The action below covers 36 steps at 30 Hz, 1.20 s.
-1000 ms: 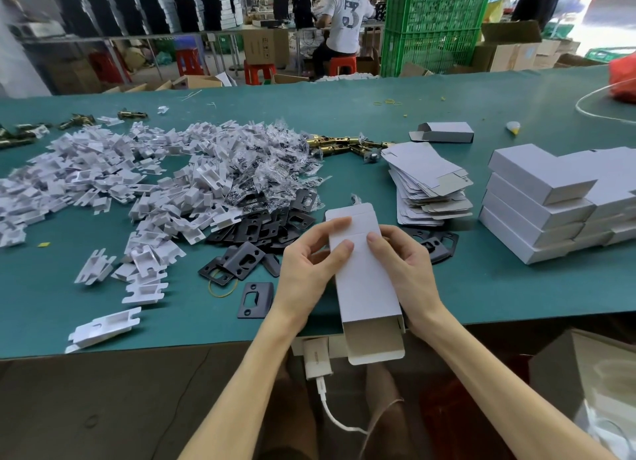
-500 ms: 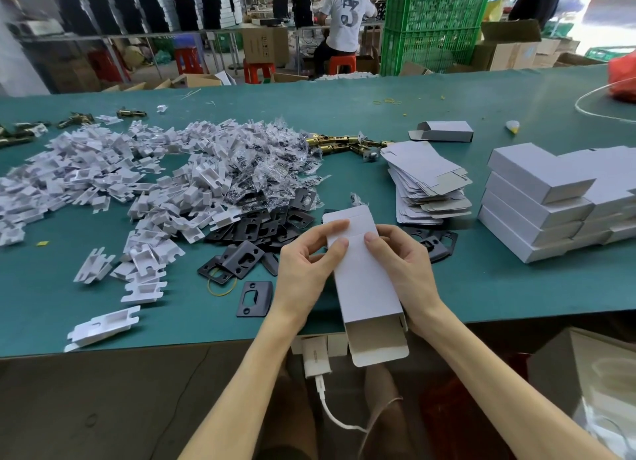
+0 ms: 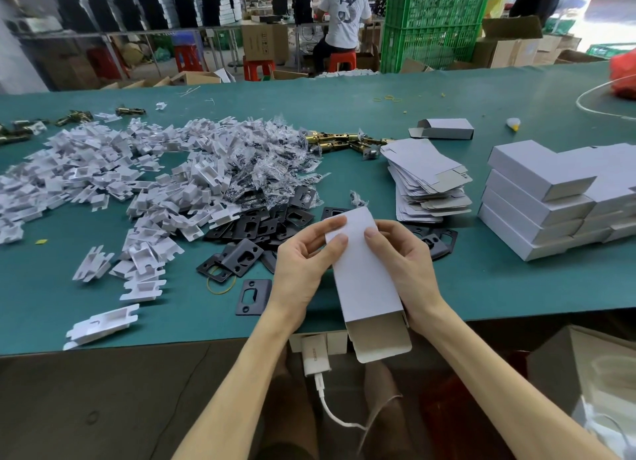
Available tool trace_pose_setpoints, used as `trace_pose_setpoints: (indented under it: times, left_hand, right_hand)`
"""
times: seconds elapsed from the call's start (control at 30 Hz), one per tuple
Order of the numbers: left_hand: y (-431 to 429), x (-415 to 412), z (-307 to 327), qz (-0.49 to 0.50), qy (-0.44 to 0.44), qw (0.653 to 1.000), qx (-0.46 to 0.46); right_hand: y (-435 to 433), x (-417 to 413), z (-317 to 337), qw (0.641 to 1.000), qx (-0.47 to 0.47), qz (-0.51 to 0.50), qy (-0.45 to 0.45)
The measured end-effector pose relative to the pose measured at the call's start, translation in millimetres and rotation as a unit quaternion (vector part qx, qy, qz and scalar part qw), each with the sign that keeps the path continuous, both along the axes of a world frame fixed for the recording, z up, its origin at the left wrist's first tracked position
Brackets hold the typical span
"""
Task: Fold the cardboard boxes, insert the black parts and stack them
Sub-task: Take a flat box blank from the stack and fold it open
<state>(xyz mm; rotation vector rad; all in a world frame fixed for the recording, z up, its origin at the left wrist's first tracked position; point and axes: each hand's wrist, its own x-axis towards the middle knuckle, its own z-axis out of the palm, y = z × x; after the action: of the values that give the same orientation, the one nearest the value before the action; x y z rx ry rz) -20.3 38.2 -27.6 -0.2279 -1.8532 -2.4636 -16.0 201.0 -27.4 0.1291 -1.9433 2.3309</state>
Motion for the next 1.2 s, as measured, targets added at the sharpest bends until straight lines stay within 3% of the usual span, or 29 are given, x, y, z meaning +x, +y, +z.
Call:
trace_pose_setpoints:
  times: [0.2,0.47,0.63,0.73,0.83,0.9,1.0,1.07,1.2]
  left_hand:
    - [3.7,0.5,-0.1,-0.017,0.013,0.997,-0.069]
    - [0.9,-2.2,-5.1,0.003,0.004,0.997,-0.074]
    - [-4.7,-5.8,-5.9,0.154,0.000,0.988,0.019]
    - [-10.4,-8.0,-4.7,0.210,-0.009,0.973,0.097]
    - [-20.4,-6.1,-6.4,0.138,-0.032,0.965,0.222]
    - [-24.9,-5.0,-6.9,0.068,-0.049,0.962,0.259]
    - [-20.3,-2.4,-5.0,0.014,-0.027,0.973,0.227]
    - [-12.2,-0.9,-2.7,0.012,0.012,0.990,0.143]
    - [-13.1,-9.4,5.0,0.039,0.135,0.989,-0.054]
  right_hand:
    - [2.5,-1.0,2.7,0.999,-0.039,-0.025,-0.012]
    - [2.2,0.2,3.6,1.000,-0.025,-0.009,-0.016]
    - [2.6,-2.3,2.4,0.999,0.035,0.028,-0.015]
    - [3.8,-3.1,0.8,0.997,0.020,0.079,-0.012]
    - [0.2,-4.1,-3.9,0.993,0.072,0.088,0.007]
    - [0.1,-6.8,-8.1,0.997,0.062,0.049,0.013]
    - [4.0,-12.1,-10.2,0.997,-0.044,-0.058,-0.012]
    - [6.1,-13.9,-9.0,0.988,-0.106,-0.101,-0.041]
    - [10.8,-13.9,-4.5,0.977,-0.196,-0.035,-0.071]
